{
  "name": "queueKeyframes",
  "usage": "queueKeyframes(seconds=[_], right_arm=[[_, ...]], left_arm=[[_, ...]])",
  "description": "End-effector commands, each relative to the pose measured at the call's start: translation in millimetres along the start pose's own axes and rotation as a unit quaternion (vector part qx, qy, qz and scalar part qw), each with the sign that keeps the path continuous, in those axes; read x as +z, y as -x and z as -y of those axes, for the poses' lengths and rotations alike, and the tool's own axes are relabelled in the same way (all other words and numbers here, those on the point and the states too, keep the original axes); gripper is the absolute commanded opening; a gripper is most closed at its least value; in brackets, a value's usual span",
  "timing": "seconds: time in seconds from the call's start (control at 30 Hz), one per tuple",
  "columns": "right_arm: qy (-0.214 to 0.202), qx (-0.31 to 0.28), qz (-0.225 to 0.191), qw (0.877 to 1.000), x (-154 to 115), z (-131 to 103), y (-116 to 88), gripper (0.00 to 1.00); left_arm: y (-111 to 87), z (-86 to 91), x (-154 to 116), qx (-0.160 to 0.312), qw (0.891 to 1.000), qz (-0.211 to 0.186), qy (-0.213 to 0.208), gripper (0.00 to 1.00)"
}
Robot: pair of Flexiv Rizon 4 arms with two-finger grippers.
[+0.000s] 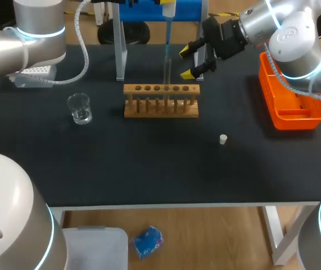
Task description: Invert the test tube, pick up the pipette, mount the tip to pipette, aspirate from beaker and dispense into the tube, eject the tip, return the pipette, and cap with the stopper.
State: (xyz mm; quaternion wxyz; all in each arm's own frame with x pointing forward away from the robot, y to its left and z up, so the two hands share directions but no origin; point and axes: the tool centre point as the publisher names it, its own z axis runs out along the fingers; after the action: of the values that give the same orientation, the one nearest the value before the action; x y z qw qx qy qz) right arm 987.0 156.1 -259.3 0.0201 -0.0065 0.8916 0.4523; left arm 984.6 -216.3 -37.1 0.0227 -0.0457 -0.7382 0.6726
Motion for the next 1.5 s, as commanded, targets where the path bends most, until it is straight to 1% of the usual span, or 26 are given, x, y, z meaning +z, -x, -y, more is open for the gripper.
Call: queueKeyframes(seconds=[0.03, 0.43, 0.87, 1.1, 1.5], right_arm=[[0.000, 0.000, -0.001, 1.000, 0, 0, 1, 1.00], [0.000, 0.000, -0.001, 1.000, 0, 0, 1, 1.00], [0.000, 0.000, -0.001, 1.000, 0, 0, 1, 1.00], [0.000, 0.000, -0.001, 1.000, 0, 0, 1, 1.00], [0.000, 0.000, -0.001, 1.000, 0, 0, 1, 1.00]], left_arm=[[3.6, -2.3, 1, -0.004, 1.000, -0.008, -0.002, 0.00], [5.9, -2.3, 3, -0.007, 1.000, -0.013, -0.016, 0.00], [11.2, -4.3, 6, -0.001, 1.000, -0.015, -0.021, 0.00], [15.5, -3.0, 1, 0.019, 1.000, 0.001, -0.019, 0.00], [18.3, -5.6, -13, 0.021, 1.000, 0.022, -0.008, 0.00]])
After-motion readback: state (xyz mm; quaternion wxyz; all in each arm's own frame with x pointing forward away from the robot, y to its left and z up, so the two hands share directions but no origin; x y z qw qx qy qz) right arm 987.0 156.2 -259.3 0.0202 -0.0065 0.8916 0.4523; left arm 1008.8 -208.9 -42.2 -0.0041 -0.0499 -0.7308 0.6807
